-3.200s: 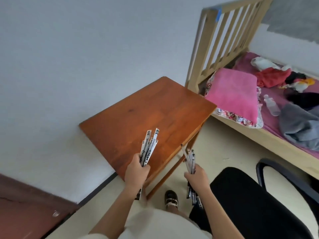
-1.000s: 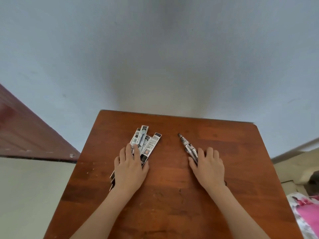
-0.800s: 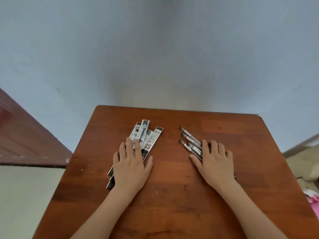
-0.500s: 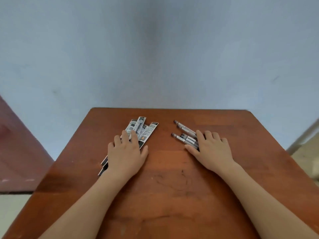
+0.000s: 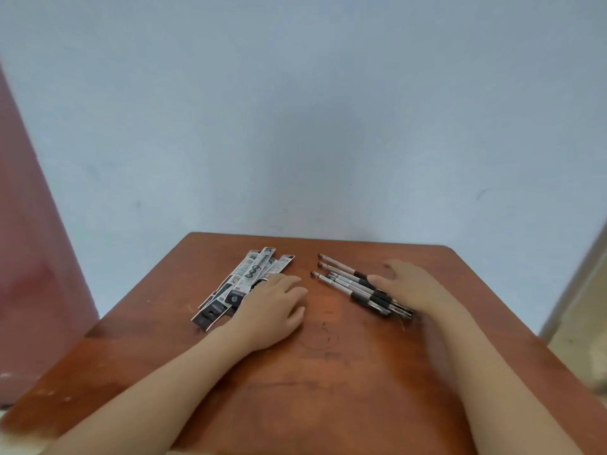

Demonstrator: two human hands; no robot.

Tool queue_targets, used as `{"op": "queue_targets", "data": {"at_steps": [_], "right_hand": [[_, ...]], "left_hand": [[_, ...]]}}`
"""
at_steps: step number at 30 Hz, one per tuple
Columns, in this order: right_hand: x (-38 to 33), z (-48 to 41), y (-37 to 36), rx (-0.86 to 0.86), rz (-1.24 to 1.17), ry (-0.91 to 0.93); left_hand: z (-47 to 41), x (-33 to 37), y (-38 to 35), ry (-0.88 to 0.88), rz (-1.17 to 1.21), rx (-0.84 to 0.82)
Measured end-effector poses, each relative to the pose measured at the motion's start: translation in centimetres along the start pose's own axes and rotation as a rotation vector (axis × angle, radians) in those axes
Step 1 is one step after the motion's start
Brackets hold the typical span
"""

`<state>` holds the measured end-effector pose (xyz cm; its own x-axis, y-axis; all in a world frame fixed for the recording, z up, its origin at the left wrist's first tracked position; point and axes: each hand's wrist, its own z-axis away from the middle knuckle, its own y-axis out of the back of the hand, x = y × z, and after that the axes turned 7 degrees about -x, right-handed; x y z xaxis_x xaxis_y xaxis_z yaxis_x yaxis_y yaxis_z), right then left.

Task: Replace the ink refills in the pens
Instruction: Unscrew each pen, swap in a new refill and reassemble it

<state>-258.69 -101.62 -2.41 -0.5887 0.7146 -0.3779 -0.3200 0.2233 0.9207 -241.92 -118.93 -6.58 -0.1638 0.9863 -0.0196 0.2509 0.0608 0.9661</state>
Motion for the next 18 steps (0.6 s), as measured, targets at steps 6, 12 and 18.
{"op": "queue_targets", "data": {"at_steps": [6,12,18], "right_hand": [[3.3,1.4,3.0,0.079,-0.128,0.016],[-0.7,1.8,1.2,-0.075,0.082,0.192],[-1.5,1.9,0.4,-0.130,0.152,0.149]], "left_hand": [[0.1,0.1,0.1,-0.010,0.190,-0.128],[0.0,0.2,0.0,-0.010,0.200,-0.123],[0.1,0.3,0.0,-0.010,0.204,-0.115]]}}
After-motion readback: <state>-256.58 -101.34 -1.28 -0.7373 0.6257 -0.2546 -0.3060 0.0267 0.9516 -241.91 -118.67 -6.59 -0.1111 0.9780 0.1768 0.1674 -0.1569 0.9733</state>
